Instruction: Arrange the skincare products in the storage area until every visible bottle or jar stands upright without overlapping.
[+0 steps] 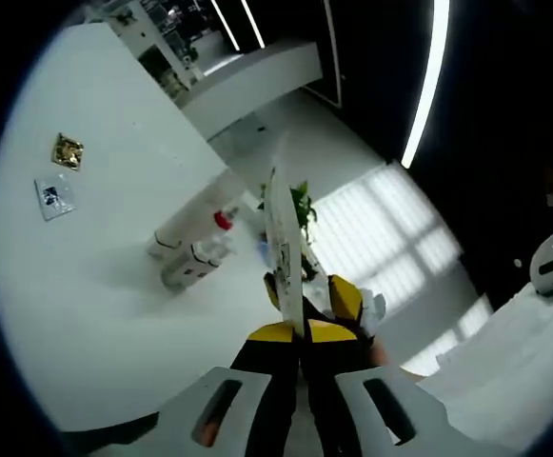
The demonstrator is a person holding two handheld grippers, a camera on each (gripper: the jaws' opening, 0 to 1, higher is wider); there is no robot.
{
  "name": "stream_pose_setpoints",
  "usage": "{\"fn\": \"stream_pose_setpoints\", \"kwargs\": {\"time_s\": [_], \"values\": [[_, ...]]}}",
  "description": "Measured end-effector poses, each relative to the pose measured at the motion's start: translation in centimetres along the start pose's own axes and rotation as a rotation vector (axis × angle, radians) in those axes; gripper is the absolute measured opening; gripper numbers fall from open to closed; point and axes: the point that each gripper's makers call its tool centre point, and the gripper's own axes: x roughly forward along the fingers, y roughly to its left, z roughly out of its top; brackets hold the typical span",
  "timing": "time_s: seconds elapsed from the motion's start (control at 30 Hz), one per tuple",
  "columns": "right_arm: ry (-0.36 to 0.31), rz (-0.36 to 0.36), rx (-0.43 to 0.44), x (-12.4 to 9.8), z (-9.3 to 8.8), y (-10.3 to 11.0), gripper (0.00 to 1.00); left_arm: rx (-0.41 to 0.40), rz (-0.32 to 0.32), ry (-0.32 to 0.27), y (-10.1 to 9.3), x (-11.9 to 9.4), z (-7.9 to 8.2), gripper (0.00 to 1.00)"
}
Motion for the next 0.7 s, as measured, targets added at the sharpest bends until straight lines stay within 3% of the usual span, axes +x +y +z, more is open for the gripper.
{"fn": "stream_pose_setpoints", "kwargs": {"time_s": [0.5,0.7], "values": [[0.05,-0.12,-0.114,-0.2,-0.3,-3.1,0.73,-0.09,0.088,-0.041,4.0,-0.1,1.2,0.0],[0.078,-0.162,-0.153,-0.5,-0.4,-4.2,0.78,-0.101,0.125,-0.031,5.6,0.3,1.3,0.0]]}}
